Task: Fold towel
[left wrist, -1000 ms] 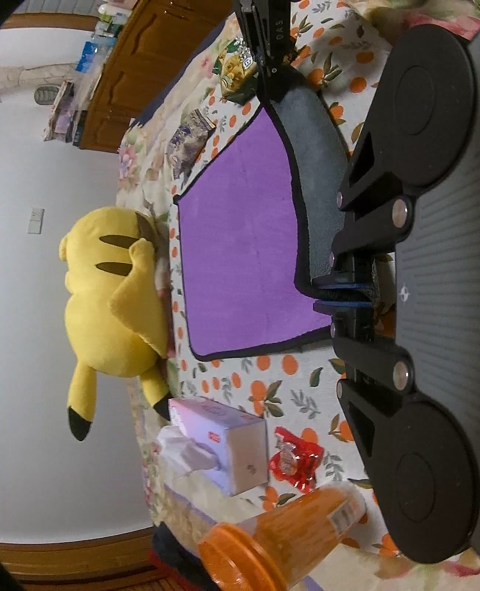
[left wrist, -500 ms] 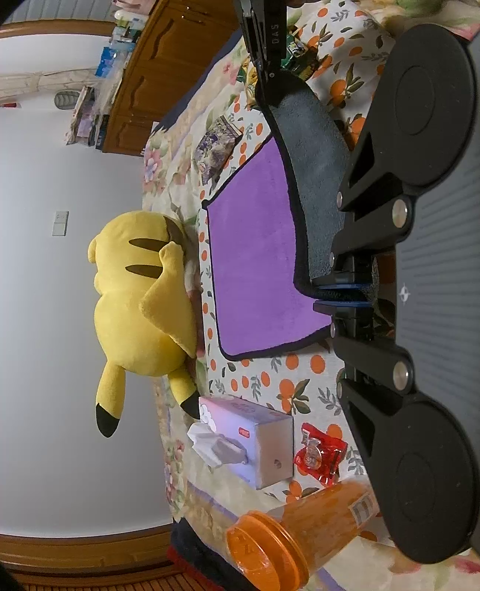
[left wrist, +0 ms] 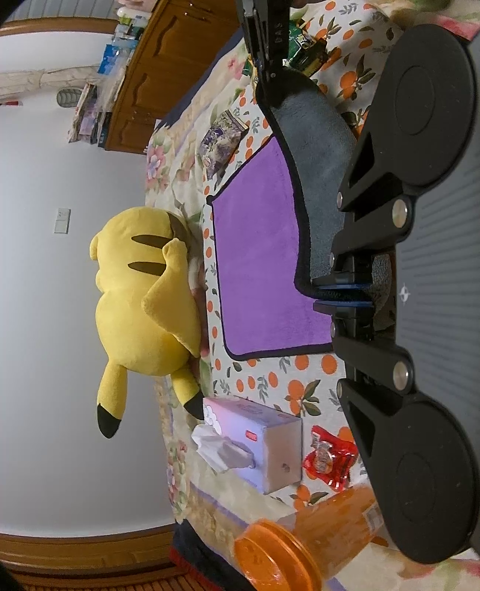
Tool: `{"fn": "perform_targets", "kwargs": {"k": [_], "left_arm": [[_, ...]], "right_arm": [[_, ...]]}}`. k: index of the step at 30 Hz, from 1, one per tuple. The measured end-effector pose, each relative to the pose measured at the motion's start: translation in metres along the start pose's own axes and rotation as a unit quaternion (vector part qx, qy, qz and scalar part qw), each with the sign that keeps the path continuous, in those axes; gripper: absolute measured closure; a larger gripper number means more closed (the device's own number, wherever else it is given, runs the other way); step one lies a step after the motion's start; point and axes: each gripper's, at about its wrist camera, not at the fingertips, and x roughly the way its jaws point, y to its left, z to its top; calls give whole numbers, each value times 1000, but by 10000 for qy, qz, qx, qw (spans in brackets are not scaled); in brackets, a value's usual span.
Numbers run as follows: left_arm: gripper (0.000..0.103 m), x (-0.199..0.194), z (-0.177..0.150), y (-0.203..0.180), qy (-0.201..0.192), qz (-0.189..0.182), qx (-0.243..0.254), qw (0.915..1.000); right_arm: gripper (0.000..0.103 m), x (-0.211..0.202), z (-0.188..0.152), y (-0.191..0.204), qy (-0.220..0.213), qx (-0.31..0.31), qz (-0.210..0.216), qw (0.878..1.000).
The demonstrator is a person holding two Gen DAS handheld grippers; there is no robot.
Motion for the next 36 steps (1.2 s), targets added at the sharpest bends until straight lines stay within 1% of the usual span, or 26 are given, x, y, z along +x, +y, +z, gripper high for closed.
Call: {"fn": "perform_targets", "kwargs": {"k": [9,15,22,27,36], "left_arm": [[97,11,13,4,-115,44,53,9999],[97,28,16,4,-51,64,183,9998],[97,48,14,9,76,81,241,9996],[97,55,17,11,72,98,263,9996],[97,57,35,9,-71,100,242,9996]], "right_arm": [[98,9,9,-9,-110,35,-71,9999],[98,18,13,-11,-133,-21,-26,9999],[98,33,12,-13,-31,-139,-44,9999],[99,39,14,-16,-22,-195,-42,9998],[99,35,28,-23,-239,-180,-37,9995]]}}
